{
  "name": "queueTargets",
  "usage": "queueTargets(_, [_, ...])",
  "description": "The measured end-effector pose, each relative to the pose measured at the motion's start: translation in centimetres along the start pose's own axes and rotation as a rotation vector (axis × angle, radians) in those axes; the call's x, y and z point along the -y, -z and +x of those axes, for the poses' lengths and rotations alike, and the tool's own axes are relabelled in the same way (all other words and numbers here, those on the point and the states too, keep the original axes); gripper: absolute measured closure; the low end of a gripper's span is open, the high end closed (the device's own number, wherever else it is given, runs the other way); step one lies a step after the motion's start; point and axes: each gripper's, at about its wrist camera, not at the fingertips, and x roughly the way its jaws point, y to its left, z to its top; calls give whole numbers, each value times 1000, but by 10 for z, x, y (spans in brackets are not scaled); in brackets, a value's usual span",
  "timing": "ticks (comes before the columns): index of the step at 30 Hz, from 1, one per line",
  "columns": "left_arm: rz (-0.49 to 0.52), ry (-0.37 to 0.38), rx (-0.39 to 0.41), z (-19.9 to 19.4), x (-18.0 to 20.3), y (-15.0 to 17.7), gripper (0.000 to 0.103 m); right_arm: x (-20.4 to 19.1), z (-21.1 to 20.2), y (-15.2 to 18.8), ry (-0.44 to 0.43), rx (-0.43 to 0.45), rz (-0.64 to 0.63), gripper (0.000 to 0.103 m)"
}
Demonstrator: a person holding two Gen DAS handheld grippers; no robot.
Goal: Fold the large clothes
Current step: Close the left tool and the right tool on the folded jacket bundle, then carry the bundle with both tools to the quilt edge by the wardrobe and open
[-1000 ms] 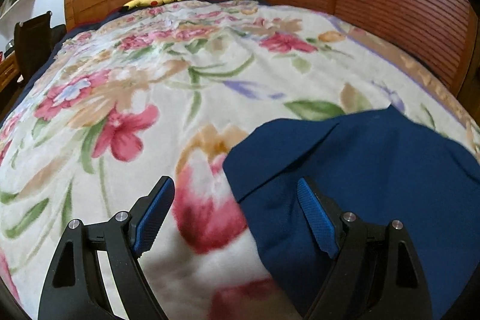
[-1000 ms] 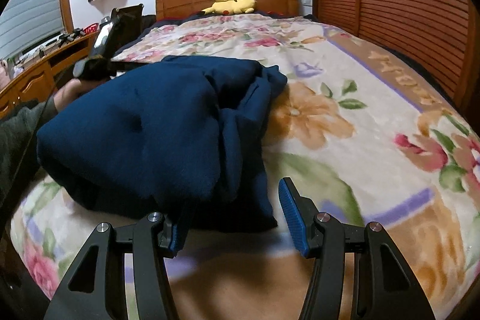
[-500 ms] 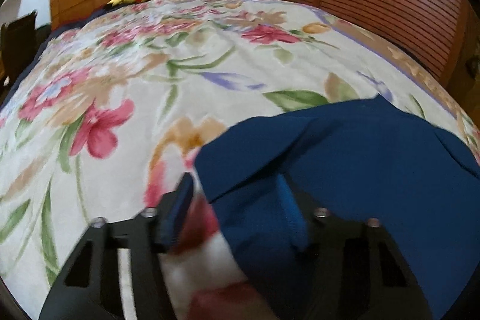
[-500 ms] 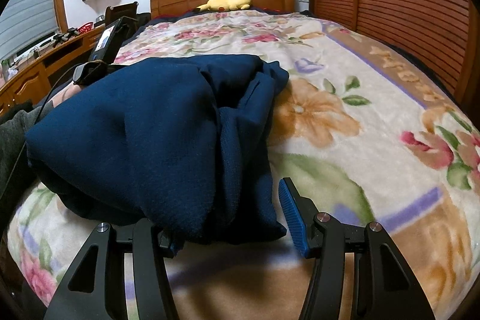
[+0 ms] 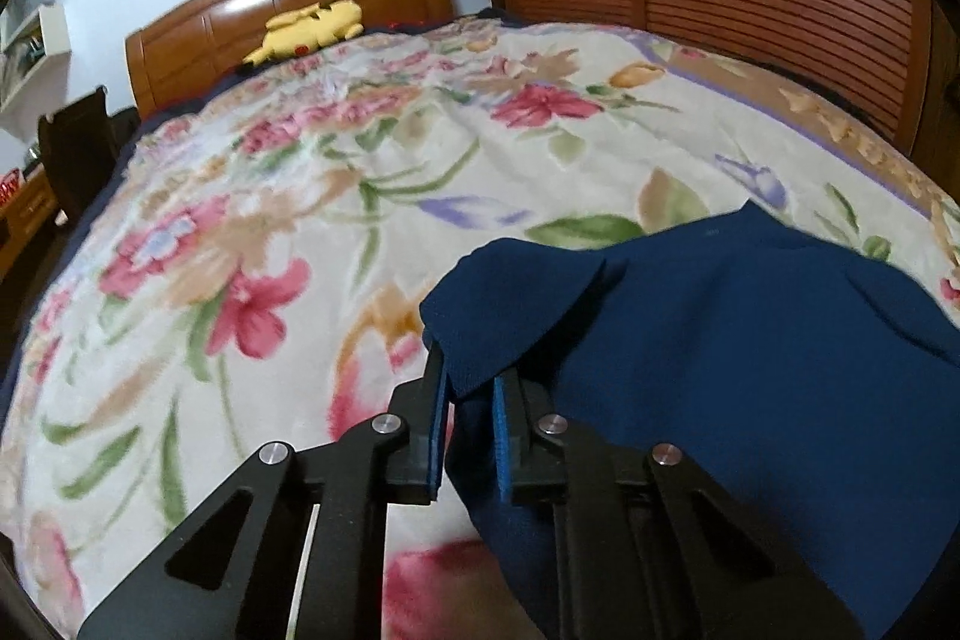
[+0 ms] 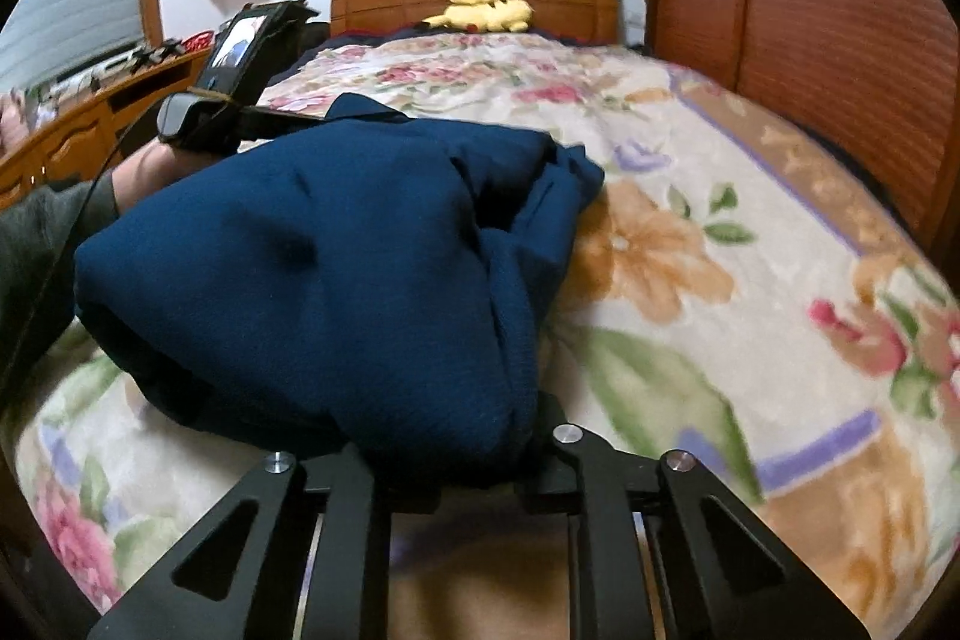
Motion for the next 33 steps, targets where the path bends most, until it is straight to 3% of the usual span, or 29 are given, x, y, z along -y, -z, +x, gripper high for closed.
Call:
queueTargets(13, [61, -60, 94, -75, 35, -27, 92, 16, -29, -7, -49, 100, 59, 94])
queueTargets(21, [89, -21, 113, -90, 73, -38, 92, 57, -62, -3, -11, 181, 122, 95])
queueTargets(26, [117, 29, 153, -93, 125, -58, 92, 102, -76, 3, 64, 194, 104, 95])
queueTargets(33, [107, 143, 194, -72, 221, -115, 92, 182, -83, 4, 210, 131, 93, 96])
